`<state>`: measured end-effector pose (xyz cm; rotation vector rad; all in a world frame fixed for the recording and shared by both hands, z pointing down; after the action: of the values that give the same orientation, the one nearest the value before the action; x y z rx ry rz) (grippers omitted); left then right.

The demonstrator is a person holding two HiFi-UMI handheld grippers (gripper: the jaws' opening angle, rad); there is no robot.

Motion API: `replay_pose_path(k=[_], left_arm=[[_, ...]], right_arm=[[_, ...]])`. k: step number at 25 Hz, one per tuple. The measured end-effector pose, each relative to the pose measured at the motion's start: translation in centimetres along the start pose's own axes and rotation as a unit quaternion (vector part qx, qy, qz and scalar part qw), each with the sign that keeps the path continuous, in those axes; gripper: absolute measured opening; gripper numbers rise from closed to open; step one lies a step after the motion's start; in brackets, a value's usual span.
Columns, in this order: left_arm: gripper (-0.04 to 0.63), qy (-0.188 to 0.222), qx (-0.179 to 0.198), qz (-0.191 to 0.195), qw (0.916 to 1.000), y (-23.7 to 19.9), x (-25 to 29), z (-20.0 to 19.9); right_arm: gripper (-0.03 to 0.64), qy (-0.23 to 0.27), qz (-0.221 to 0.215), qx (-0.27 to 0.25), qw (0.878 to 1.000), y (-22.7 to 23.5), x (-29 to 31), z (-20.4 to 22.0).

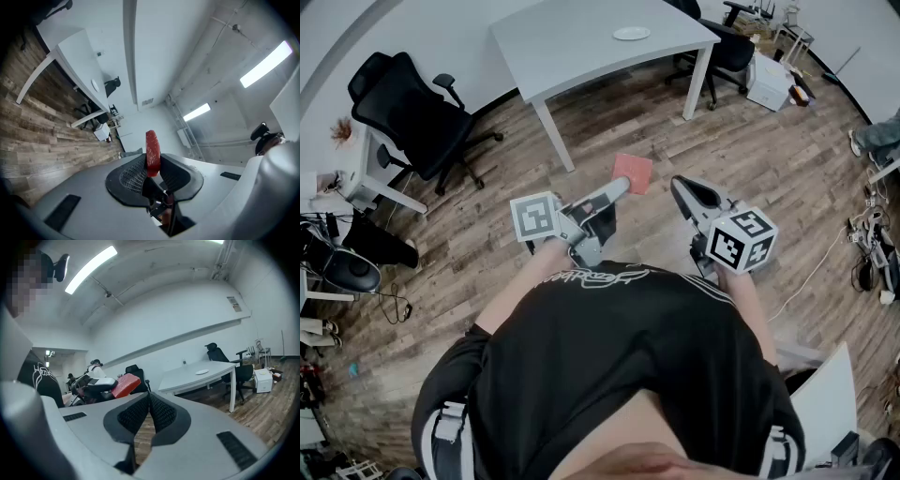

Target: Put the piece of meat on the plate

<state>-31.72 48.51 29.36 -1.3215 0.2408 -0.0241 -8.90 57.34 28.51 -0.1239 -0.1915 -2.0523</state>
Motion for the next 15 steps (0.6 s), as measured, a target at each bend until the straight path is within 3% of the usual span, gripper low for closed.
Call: replay_pose_path(k=[15], left_arm=[[0.086,-0.018,-0.015,-0.012,0.9997,-0.5,0.5,-0.2]], right_arm=[[0.014,-0.004,0.022,0.018,1.000,0.2,-0.2,0.8]])
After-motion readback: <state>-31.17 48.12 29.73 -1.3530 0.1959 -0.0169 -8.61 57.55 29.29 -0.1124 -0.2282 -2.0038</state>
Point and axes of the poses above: the fingertips, and each gripper's own axes: x forward along the fingers, y to its right, z out of its underside, the point moved 10 cm from there along -x, backward along the fingers, and after that the axes turned 12 degrees about -x, right-handed, at the moved point
